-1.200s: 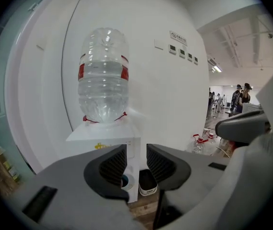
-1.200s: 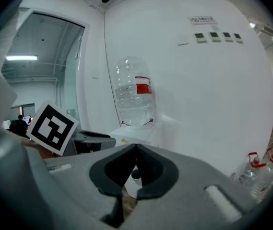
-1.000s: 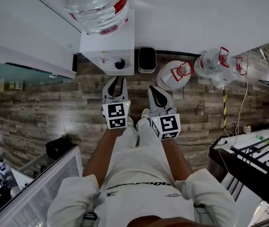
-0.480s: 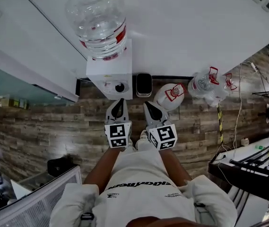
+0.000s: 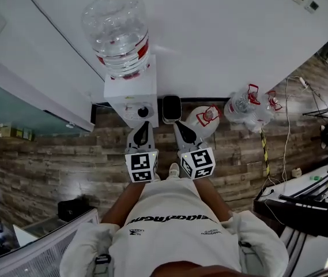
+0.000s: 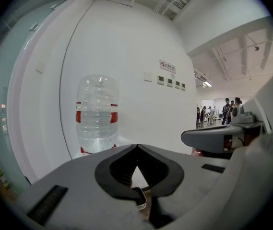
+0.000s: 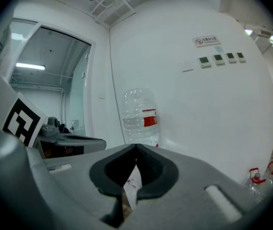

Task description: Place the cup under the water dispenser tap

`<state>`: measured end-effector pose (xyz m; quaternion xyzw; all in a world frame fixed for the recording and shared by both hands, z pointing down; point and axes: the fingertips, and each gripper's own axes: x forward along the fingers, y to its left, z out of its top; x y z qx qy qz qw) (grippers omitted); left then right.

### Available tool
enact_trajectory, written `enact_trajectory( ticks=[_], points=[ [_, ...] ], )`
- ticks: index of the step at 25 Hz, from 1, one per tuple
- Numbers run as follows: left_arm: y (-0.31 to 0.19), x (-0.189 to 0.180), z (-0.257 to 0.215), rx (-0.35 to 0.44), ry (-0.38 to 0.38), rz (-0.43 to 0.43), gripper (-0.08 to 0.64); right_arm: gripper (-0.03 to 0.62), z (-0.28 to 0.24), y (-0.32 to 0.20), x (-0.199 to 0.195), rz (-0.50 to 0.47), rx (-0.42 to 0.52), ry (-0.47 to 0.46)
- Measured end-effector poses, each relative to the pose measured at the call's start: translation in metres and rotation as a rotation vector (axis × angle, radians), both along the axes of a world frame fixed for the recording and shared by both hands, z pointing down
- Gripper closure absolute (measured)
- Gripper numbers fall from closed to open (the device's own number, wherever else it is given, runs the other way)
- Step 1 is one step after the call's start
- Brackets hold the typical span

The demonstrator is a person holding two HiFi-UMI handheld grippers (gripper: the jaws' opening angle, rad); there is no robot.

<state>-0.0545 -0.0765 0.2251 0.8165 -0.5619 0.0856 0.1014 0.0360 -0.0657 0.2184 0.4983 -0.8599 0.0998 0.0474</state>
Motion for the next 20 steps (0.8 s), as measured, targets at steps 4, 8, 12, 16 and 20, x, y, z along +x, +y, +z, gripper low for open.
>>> enact_trajectory(
  ticks=[4, 8, 12, 16, 20],
  points=[
    [-0.004, 0.003, -0.009, 0.017, 0.011, 0.007, 0.561, 0.594, -0.011, -0.009, 0.004, 0.006, 0.021, -0.006],
    [-0.009, 0.005, -0.017, 0.044, 0.011, 0.026, 0.562, 0.594, -0.017, -0.016, 0.004, 0.008, 0.041, -0.005],
    [-0.016, 0.008, -0.023, 0.062, 0.018, 0.036, 0.563, 0.594, -0.021, -0.024, 0.004, 0.007, 0.057, 0.001],
    [-0.024, 0.008, -0.026, 0.073, 0.018, 0.041, 0.562, 0.594, -0.025, -0.034, 0.006, 0.011, 0.073, 0.001],
    [-0.032, 0.009, -0.028, 0.086, 0.021, 0.043, 0.563, 0.594, -0.026, -0.041, 0.008, 0.013, 0.081, 0.001]
  ],
)
